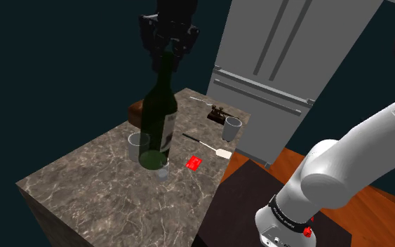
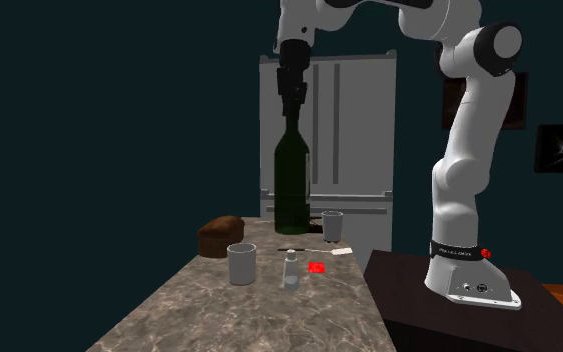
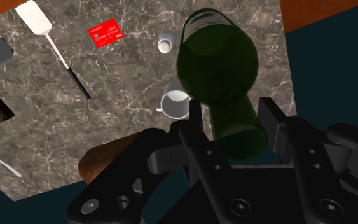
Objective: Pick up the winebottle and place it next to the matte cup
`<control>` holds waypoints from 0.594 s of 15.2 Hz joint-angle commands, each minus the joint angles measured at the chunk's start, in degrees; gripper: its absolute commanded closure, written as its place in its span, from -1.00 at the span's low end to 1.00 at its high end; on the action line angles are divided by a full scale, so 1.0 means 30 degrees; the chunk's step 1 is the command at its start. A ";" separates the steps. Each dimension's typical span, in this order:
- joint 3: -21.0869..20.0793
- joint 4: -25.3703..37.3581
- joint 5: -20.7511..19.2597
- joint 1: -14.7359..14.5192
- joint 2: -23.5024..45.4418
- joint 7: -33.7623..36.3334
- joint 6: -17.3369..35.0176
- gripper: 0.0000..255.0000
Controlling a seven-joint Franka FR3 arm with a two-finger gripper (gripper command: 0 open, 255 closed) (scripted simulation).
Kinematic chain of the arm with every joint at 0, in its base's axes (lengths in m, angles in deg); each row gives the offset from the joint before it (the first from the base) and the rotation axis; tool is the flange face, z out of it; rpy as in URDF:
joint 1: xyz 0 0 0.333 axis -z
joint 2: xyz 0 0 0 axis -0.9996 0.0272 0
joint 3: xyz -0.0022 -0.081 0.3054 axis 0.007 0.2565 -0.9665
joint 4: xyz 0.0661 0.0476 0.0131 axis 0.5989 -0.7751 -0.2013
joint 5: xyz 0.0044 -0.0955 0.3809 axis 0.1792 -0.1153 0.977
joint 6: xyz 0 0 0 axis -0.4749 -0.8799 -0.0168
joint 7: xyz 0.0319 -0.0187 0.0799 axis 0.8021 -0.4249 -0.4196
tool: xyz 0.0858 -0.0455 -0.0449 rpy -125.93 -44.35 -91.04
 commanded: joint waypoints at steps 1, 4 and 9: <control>0.0663 -0.0338 0.0051 0.0244 -0.0377 -0.0965 -0.0082 1.00; 0.1759 -0.0952 0.0041 0.0658 -0.0911 -0.2499 -0.0115 1.00; 0.3492 -0.1540 -0.0220 0.1383 -0.1340 -0.4940 -0.0167 1.00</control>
